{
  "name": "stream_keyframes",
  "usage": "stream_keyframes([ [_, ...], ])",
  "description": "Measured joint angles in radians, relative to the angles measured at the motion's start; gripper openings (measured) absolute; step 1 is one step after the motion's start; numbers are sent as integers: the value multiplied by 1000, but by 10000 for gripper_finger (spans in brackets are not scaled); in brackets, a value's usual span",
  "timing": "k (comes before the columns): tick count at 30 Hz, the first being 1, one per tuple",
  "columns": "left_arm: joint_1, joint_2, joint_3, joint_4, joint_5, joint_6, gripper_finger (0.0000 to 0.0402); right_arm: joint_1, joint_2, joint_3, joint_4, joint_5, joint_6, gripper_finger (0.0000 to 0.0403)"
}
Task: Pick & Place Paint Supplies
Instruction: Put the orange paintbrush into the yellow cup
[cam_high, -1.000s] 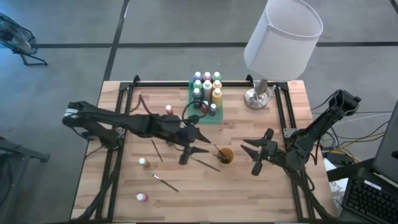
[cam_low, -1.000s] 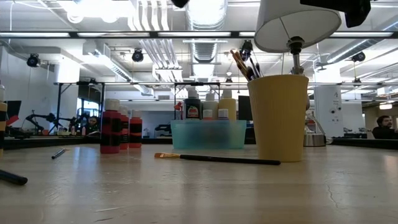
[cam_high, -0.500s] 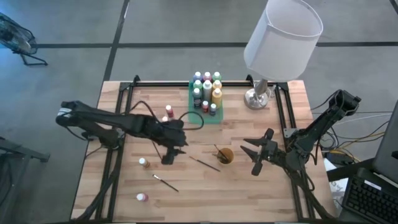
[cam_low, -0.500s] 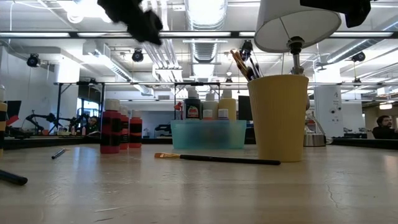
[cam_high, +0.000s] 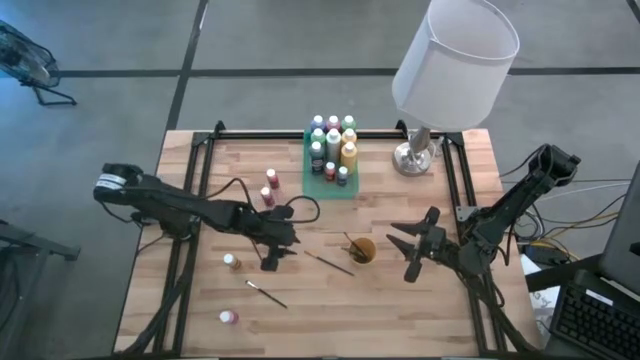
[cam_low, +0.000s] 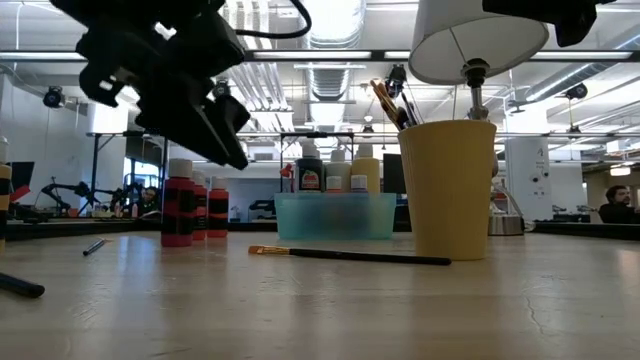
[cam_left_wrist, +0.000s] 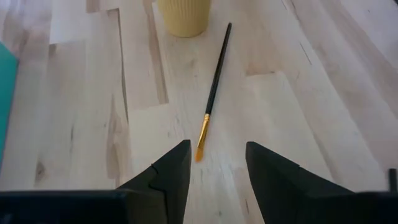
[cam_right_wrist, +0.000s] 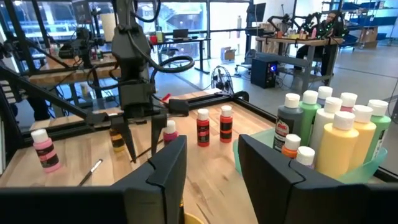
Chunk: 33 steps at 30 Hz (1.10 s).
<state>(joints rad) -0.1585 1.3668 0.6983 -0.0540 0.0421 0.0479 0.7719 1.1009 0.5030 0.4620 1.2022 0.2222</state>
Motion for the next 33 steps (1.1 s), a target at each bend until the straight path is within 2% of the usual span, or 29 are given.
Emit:
stream_keyframes([
  [4,0,45,-5,48,0,12,151,0,14,0,-2,0,2,126],
  [20,14,296,71,45,-1,21,147,0,16,-4,-9,0,3,75],
  [27,26,340,77,88,1,19,147,0,16,-5,-9,-1,7,68],
  [33,26,344,78,90,0,-23,145,0,15,-6,-10,-2,7,86],
])
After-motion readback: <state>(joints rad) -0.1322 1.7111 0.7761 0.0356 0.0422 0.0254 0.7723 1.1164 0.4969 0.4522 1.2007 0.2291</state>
